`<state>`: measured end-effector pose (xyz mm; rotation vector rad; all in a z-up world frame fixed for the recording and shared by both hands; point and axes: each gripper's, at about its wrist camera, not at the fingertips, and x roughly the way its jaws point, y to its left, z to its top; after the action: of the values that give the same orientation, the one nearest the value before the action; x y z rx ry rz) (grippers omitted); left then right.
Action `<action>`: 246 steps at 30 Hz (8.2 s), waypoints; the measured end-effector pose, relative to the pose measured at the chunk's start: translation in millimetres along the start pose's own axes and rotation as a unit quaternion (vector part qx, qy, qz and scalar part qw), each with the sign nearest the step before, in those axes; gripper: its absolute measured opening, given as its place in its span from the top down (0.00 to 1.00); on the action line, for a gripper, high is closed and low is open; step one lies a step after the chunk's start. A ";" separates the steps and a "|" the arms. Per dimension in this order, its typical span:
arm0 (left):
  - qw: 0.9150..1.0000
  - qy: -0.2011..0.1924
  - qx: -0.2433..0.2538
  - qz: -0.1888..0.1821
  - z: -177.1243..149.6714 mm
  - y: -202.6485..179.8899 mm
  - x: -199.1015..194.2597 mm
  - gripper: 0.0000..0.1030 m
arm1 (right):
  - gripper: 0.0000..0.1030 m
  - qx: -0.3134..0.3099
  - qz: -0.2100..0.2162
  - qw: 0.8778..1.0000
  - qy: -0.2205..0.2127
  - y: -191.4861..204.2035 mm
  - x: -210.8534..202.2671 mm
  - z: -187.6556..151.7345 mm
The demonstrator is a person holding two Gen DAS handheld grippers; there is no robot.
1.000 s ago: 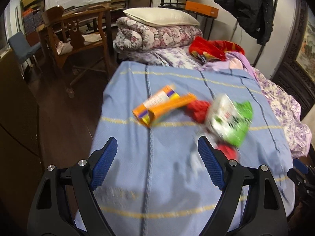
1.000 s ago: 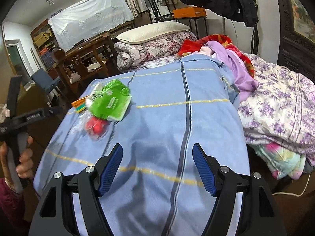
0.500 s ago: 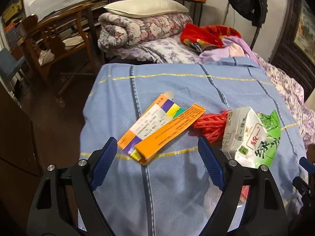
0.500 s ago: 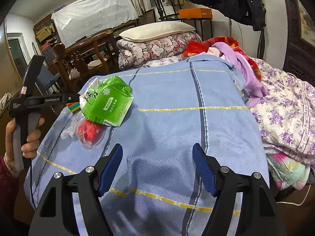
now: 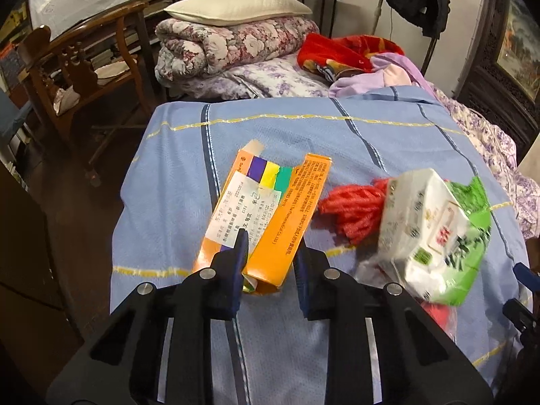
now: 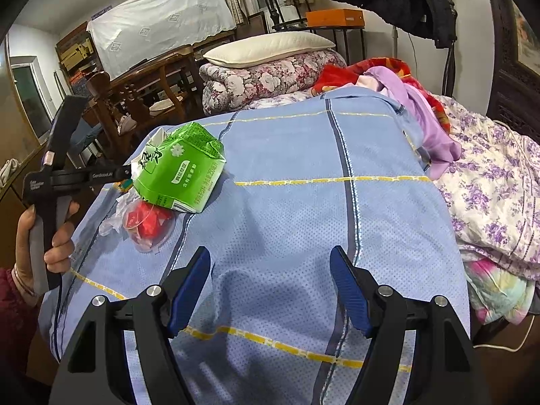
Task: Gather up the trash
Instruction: 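Grasp the green tissue pack with the right tool while the left tool holds the box, then carry the box and tissue pack to the red wastebasket and release both, then return both tools over the remaining trash on the bed, then grasp the clear cup with red contents with the left tool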
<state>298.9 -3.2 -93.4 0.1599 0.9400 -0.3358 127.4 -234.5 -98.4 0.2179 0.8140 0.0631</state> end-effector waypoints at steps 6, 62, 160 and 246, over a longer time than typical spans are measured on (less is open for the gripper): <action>1.000 -0.009 -0.016 -0.013 -19.5 -4.6 -30.6 0.79 | 0.30 0.015 0.005 1.000 0.004 -5.6 2.0 -0.3; 0.993 -0.071 -0.093 -0.015 -105.6 -23.5 -140.9 0.80 | 0.29 -0.025 0.084 0.996 -0.008 67.5 35.0 79.7; 0.959 -0.006 0.221 -0.178 -184.6 -427.5 -163.1 0.80 | 0.20 0.214 -0.109 0.971 -0.003 -284.2 -214.8 -212.0; 0.997 0.004 -0.051 -0.049 -58.0 -81.7 -34.0 0.51 | 0.14 0.016 0.061 0.998 -0.004 -9.2 -71.9 11.6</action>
<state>207.5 -56.4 -98.8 0.0214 0.9736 -0.3772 86.3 -255.4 -41.3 0.2985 0.7930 0.1635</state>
